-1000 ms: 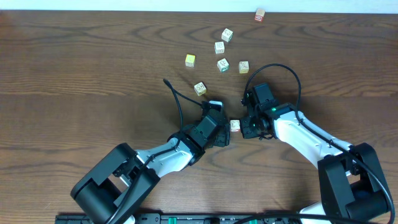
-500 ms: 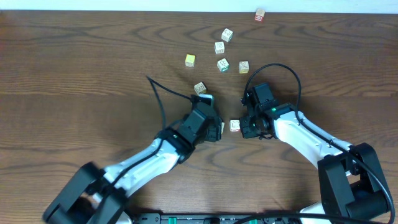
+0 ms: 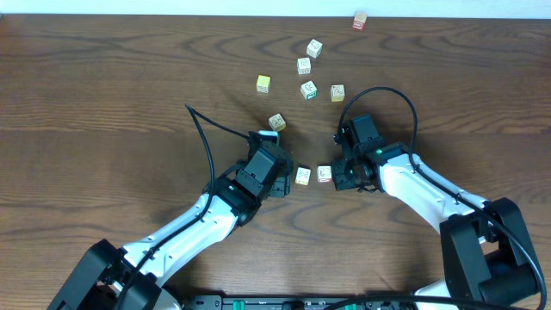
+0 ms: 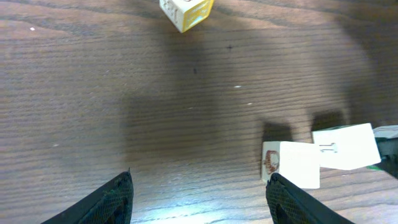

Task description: Lift 3 blocks

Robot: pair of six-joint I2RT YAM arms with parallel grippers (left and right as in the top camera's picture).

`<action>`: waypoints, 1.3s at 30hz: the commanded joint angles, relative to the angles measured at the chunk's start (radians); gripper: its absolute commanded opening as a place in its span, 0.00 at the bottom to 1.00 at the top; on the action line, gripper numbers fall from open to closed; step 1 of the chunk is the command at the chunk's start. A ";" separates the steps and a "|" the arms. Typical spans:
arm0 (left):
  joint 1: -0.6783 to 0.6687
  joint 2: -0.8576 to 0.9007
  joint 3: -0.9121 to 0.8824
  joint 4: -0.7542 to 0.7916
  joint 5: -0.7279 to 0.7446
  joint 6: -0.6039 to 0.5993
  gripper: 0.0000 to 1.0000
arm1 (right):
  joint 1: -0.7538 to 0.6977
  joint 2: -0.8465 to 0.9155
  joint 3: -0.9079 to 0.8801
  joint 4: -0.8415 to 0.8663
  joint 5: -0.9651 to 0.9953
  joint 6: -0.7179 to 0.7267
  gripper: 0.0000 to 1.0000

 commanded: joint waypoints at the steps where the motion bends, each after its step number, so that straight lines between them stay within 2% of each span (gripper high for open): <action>1: 0.004 0.000 0.001 -0.009 -0.032 0.017 0.69 | -0.024 -0.014 0.030 -0.024 0.010 -0.001 0.43; 6: 0.004 0.011 0.001 -0.008 -0.032 0.017 0.69 | -0.056 -0.014 0.084 -0.113 0.010 -0.024 0.38; 13: 0.004 0.060 0.001 0.003 -0.032 0.016 0.69 | -0.078 -0.014 0.178 -0.227 -0.040 -0.085 0.43; 15: 0.004 0.077 0.001 0.013 -0.032 0.016 0.69 | -0.078 -0.014 0.191 -0.238 -0.037 -0.086 0.42; 16: 0.004 0.084 0.001 0.015 -0.031 0.016 0.69 | -0.080 -0.014 0.192 -0.237 -0.032 -0.086 0.38; 20: 0.004 0.105 0.001 0.018 -0.031 0.016 0.69 | -0.113 -0.014 0.192 -0.254 0.035 -0.048 0.10; 21: 0.004 0.108 0.001 0.018 -0.031 0.016 0.69 | -0.126 -0.014 0.192 -0.259 0.042 -0.045 0.07; 23: 0.004 0.115 0.001 0.022 -0.031 0.016 0.61 | -0.161 -0.014 0.192 -0.268 0.043 -0.046 0.03; 26: 0.004 0.127 0.001 0.036 -0.031 0.016 0.32 | -0.220 -0.013 0.192 -0.283 0.042 -0.064 0.01; 27: 0.004 0.132 0.001 0.044 -0.031 0.016 0.24 | -0.235 -0.013 0.191 -0.286 0.042 -0.064 0.01; 28: 0.004 0.140 0.001 0.053 -0.029 0.016 0.21 | -0.251 -0.012 0.188 -0.286 0.027 -0.064 0.01; 39: 0.004 0.216 0.001 0.103 0.063 -0.006 0.21 | -0.239 -0.007 0.066 -0.225 -0.074 -0.063 0.01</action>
